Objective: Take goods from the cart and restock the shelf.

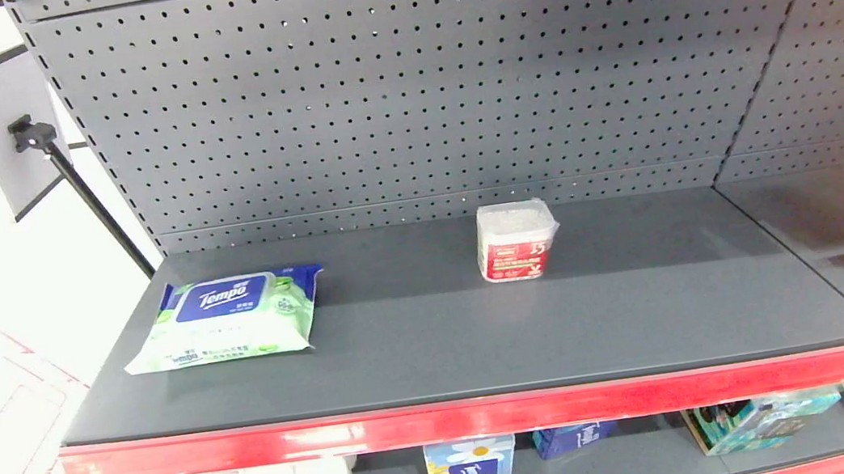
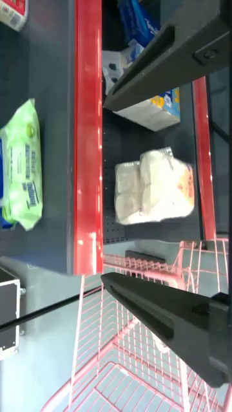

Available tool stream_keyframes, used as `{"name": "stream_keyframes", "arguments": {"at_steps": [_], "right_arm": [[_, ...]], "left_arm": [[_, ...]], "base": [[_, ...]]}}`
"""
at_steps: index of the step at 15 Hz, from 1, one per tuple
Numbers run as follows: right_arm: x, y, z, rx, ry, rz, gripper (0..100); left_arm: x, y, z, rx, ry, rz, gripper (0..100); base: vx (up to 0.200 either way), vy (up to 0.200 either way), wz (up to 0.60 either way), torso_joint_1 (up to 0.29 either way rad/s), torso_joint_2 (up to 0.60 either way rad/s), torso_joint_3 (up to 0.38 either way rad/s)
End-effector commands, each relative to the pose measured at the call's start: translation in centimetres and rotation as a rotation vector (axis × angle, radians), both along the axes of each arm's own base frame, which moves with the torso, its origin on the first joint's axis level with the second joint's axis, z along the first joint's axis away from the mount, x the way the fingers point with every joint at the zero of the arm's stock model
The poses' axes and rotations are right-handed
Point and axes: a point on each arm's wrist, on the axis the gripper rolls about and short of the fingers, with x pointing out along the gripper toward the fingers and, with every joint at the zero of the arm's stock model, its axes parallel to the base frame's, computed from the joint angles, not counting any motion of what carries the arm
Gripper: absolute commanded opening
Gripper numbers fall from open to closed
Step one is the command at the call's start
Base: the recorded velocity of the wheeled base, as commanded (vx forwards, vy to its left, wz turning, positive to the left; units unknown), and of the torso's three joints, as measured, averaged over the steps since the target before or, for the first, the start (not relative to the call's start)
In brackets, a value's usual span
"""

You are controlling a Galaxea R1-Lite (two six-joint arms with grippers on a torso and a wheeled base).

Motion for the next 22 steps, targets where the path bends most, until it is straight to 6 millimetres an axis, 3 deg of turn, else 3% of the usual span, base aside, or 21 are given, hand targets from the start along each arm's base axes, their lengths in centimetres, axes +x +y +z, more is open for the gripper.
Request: {"name": "stream_keyframes", "arguments": {"at_steps": [1,22], "right_arm": [[0.0,0.0,0.0,0.002,-0.001,0.0,100],[0.0,0.01,0.0,0.003,-0.001,0.002,100]], "left_arm": [[0.0,0.0,0.01,0.0,0.0,0.001,100],[0.0,0.0,0.01,0.0,0.0,-0.001,100]], "base": [[0.0,0.2,0.0,0.007,0.01,0.002],[0.0,0.2,0.0,0.002,0.0,0.004]]}}
